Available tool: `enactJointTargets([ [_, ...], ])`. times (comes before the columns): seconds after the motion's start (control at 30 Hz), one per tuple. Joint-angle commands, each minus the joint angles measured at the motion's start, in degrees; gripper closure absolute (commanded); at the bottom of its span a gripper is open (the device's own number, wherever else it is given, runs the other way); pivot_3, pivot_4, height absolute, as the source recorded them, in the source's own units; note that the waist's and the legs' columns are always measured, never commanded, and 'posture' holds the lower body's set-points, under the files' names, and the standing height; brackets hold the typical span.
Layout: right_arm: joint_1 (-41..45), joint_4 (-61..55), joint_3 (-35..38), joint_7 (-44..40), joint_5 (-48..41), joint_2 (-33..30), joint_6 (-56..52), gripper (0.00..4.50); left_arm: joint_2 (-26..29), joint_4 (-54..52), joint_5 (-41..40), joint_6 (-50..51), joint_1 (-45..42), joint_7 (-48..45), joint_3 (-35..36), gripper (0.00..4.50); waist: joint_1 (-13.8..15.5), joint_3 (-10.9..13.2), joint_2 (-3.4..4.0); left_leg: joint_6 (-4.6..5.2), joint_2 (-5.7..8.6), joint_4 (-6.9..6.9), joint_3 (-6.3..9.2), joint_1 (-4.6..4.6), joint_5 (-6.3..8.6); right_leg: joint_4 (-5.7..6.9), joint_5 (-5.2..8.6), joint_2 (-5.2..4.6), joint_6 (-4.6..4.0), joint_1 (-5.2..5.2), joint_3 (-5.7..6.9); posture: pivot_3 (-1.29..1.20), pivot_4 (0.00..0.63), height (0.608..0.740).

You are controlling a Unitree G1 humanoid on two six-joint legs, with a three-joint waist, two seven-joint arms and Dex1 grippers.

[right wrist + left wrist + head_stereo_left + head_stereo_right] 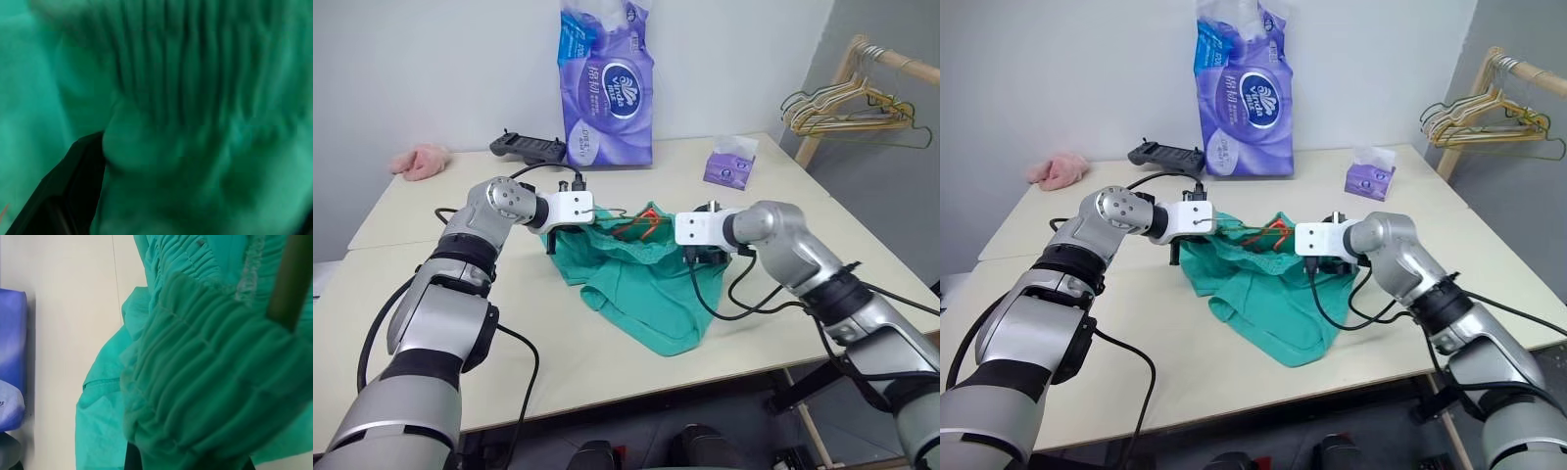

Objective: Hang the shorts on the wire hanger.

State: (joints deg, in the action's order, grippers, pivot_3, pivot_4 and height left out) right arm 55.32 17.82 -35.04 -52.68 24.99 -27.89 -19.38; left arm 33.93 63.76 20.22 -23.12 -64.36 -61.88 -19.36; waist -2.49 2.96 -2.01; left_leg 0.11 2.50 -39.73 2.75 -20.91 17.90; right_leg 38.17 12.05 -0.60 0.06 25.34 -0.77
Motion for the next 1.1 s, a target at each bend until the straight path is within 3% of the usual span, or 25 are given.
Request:
enactJointTargets([
  [0.03, 5.46, 4.03, 1.47, 2.14, 1.47, 2.03, 3.28, 0.24, 0.92, -1.49, -0.52, -0.66, -1.14, 0.28, 0.85, 4.50, -0.07, 0.00, 0.00, 0.00, 0.00, 0.01, 0.03, 0.00, 0.00, 0.00, 0.00, 0.00, 0.00, -0.01, 0.02, -0.05, 0.012, 0.740],
  [0.37, 6.93, 3.75, 1.53, -0.06, 1.50, 4.24, 5.14, 0.24, 1.06, -1.45, 0.79, -1.36, -0.99, 1.47, -0.01, 4.50, 0.01, 0.00, 0.00, -0.03, 0.03, -0.01, 0.06, -0.02, 0.01, -0.01, 0.00, -0.04, 0.00, -0.01, 0.05, -0.04, 0.004, 0.740],
  [0.47, 5.76, 2.52, 1.22, -1.44, 1.79, 3.71, 4.59, 0.76, 1.02, -1.26, 1.15, -1.78, -1.18, 1.72, -0.30, 4.50, 0.00, 0.00, 0.00, -0.03, 0.02, -0.01, 0.06, -0.01, 0.02, -0.01, 0.00, -0.04, 0.00, -0.01, 0.05, -0.05, 0.005, 0.740],
  [0.83, 5.23, 5.11, 1.81, -1.59, 2.09, 5.13, 2.70, 4.41, -0.09, -0.56, 1.77, -1.84, -2.23, 2.52, -0.03, 4.50, -0.07, 0.00, 0.00, -0.03, 0.02, -0.01, 0.06, -0.01, 0.02, 0.00, 0.00, -0.04, 0.00, -0.01, 0.05, -0.05, 0.011, 0.740],
  [1.1, 6.04, 9.38, 3.34, 1.44, 2.37, 6.15, 3.11, 4.47, -0.11, -0.71, 1.25, -1.91, -1.60, 2.44, 0.48, 4.50, -0.07, 0.00, 0.01, -0.04, 0.02, 0.00, 0.06, -0.01, 0.02, -0.01, 0.00, -0.04, 0.00, -0.01, 0.05, -0.05, 0.016, 0.740],
])
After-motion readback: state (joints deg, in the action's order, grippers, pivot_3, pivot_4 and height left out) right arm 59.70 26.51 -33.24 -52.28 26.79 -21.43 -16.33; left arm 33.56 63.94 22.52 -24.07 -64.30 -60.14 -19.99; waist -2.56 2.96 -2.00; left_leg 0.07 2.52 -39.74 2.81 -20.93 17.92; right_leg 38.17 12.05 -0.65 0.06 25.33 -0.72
